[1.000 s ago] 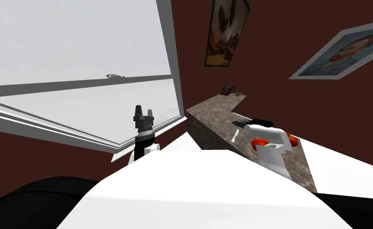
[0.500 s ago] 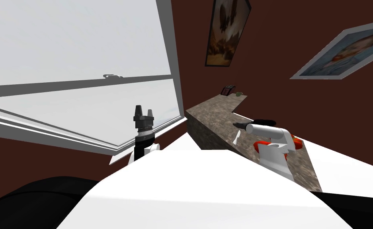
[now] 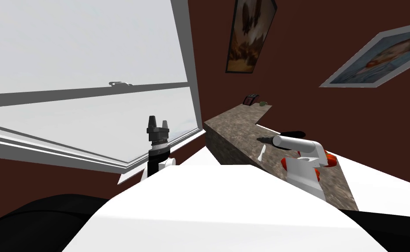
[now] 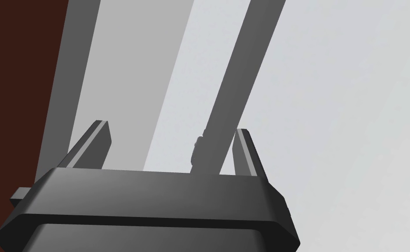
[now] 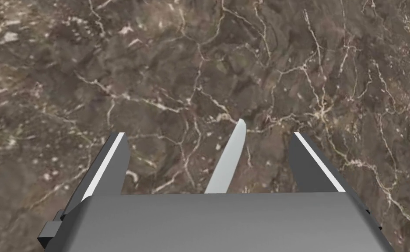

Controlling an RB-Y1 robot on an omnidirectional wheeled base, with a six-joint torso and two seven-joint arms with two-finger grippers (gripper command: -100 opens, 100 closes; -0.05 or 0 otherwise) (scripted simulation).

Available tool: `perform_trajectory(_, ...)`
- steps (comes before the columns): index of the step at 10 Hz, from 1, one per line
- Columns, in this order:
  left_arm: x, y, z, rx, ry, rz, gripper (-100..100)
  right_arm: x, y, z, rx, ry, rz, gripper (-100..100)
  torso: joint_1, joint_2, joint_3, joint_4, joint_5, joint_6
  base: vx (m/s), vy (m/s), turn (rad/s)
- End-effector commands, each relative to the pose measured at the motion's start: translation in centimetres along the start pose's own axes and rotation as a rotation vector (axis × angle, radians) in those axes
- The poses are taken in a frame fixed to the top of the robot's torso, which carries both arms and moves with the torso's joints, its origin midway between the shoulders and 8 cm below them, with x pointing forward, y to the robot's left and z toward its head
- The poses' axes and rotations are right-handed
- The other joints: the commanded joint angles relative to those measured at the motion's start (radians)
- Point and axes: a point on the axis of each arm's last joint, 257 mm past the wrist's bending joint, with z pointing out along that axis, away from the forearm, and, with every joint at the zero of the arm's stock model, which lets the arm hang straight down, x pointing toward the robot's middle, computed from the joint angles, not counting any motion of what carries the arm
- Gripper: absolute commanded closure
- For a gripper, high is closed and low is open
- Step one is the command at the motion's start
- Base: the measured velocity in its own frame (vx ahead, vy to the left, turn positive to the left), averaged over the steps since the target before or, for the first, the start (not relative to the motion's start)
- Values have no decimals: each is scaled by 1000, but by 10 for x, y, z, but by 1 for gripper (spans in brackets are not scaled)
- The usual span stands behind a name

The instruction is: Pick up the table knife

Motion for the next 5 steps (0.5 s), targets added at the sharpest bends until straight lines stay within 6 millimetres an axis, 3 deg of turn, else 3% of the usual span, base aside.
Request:
perform_trajectory(1, 0, 0, 0, 0, 0, 0, 0, -6, 0, 0, 3, -33, 15, -100, 0, 0, 0, 0, 0, 0, 19, 5, 0)
perform_trajectory(5, 0, 0, 0, 0, 0, 0, 0, -31, 7, 3, 14, -150, 141, -100, 0, 1, 1, 0, 0, 0, 31, 4, -11)
